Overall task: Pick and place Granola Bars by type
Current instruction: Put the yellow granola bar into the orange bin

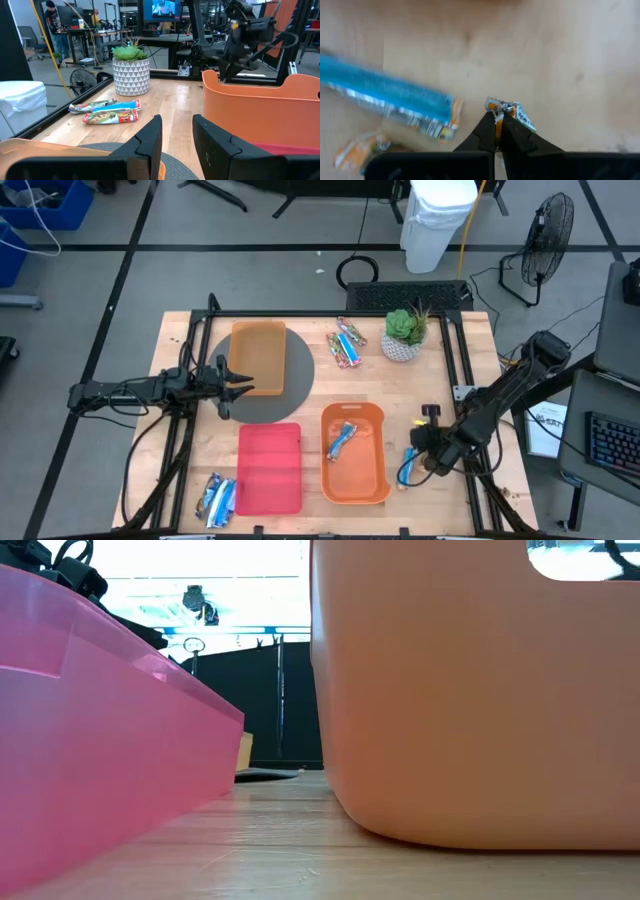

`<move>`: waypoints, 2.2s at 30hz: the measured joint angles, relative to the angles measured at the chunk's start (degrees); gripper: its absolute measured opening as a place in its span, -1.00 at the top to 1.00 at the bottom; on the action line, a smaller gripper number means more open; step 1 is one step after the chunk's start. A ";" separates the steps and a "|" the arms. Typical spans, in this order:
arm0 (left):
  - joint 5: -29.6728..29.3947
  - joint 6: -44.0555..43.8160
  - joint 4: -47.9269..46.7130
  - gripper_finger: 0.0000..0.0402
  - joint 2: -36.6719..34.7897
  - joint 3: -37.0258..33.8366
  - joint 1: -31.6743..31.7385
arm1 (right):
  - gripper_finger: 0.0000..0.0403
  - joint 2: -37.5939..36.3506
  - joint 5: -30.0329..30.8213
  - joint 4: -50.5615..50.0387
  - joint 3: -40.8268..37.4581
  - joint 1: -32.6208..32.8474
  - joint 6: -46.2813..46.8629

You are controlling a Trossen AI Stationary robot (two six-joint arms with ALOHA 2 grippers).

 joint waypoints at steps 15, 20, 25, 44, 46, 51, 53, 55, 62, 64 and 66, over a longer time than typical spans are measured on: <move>0.00 0.00 0.02 0.44 0.00 0.01 0.00 | 1.00 -12.44 16.60 14.93 4.24 -0.07 -19.41; 0.00 0.00 0.01 0.44 -0.01 0.01 0.00 | 1.00 -15.00 14.40 31.73 4.26 -0.27 -33.10; 0.00 0.00 0.01 0.44 -0.01 0.00 0.00 | 0.99 -15.14 6.44 45.61 2.84 -2.05 -42.33; 0.00 0.00 0.02 0.44 0.00 0.00 0.00 | 1.00 -2.92 -27.03 68.21 -1.29 -17.61 -43.58; 0.00 0.00 0.02 0.44 0.00 0.00 0.00 | 1.00 -1.88 -27.64 68.33 -1.29 -19.01 -43.19; 0.00 0.00 0.01 0.44 -0.01 0.00 0.00 | 1.00 0.24 -30.22 68.41 -1.29 -22.76 -43.27; 0.00 0.00 0.01 0.44 -0.01 0.00 0.00 | 1.00 1.15 -30.31 67.65 -1.29 -24.11 -44.12; 0.00 0.00 0.00 0.44 -0.02 0.00 0.00 | 1.00 1.95 -30.26 65.70 -1.29 -25.48 -45.10; 0.00 0.00 0.00 0.44 -0.02 0.00 0.00 | 1.00 4.71 -30.17 61.31 -1.29 -27.43 -45.60; 0.00 0.00 0.01 0.44 -0.02 0.00 0.00 | 1.00 4.63 -30.15 60.17 -1.29 -27.43 -46.04; 0.00 0.00 0.00 0.44 -0.01 0.00 0.00 | 1.00 4.36 -30.05 58.15 -1.27 -27.57 -46.42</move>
